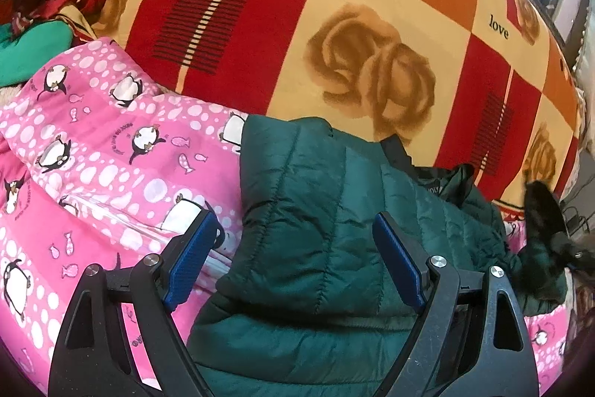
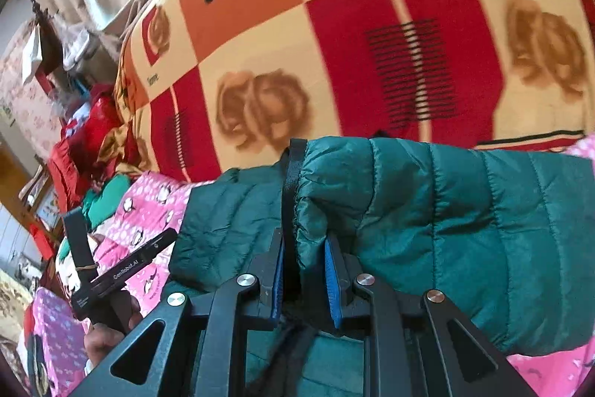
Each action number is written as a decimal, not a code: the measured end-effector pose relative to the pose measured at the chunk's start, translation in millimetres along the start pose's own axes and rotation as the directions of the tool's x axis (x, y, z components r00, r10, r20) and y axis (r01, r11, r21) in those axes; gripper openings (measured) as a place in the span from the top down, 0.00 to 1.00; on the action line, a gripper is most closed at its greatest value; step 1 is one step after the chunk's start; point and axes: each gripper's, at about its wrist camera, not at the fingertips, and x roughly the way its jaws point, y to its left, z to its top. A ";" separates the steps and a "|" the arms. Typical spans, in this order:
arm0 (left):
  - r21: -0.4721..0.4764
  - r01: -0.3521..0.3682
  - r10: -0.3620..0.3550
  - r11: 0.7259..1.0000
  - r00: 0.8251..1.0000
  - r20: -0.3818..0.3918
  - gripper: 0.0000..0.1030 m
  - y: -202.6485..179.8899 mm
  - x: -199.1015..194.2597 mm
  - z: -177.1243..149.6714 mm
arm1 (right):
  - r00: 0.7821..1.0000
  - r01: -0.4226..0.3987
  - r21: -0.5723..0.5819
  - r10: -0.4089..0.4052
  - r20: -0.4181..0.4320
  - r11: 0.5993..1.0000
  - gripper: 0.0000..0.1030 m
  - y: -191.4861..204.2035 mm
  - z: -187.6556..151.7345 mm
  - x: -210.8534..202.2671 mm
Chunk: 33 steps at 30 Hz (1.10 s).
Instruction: Fold large clothes
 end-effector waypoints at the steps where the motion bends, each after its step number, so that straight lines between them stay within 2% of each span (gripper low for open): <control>1: -0.003 0.001 -0.001 1.000 1.000 0.000 0.17 1.1 -0.3 0.6 | 1.000 -0.007 0.000 0.007 -0.013 1.000 0.82 3.5 0.1 9.4; 12: -0.061 0.031 -0.032 0.998 0.999 -0.017 0.17 11.2 1.5 4.8 | 0.988 -0.106 0.010 0.106 -0.111 0.994 0.82 36.1 -8.0 81.1; 16: -0.100 0.074 -0.079 0.992 0.996 -0.043 0.17 16.6 7.1 5.6 | 0.972 -0.135 0.018 0.136 -0.194 0.991 0.82 40.5 -19.4 117.2; 18: -0.119 0.096 -0.104 0.988 0.993 -0.056 0.17 18.1 10.3 5.4 | 0.968 -0.143 0.033 0.146 -0.205 0.989 0.81 36.9 -22.7 122.0; 20: -0.129 0.121 -0.129 0.984 0.990 -0.056 0.17 17.9 11.4 5.2 | 0.966 -0.166 0.056 0.174 -0.191 0.985 0.75 32.1 -22.2 114.6; 21: -0.131 0.132 -0.140 0.983 0.989 -0.054 0.17 17.2 11.4 5.2 | 0.967 -0.169 0.061 0.178 -0.185 0.984 0.64 30.0 -21.5 107.3; 23: -0.130 0.164 -0.172 0.978 0.984 -0.048 0.17 13.4 11.5 4.0 | 0.972 -0.161 0.036 0.165 -0.165 0.986 0.57 29.2 -20.4 88.6; 27: -0.111 0.248 -0.255 0.962 0.966 -0.052 0.17 -0.9 8.9 -0.1 | 0.992 -0.089 -0.066 0.082 -0.094 0.994 0.57 23.7 -24.8 31.5; 31: -0.074 0.331 -0.337 0.941 0.936 -0.097 0.13 -28.5 10.6 -10.0 | 0.999 -0.042 -0.061 0.041 -0.014 0.997 0.56 -2.0 -34.8 -24.6; 33: -0.060 0.336 -0.341 0.940 0.932 -0.125 0.13 -41.6 15.8 -16.5 | 1.000 -0.012 -0.040 0.012 0.009 0.999 0.54 -21.9 -42.1 -50.4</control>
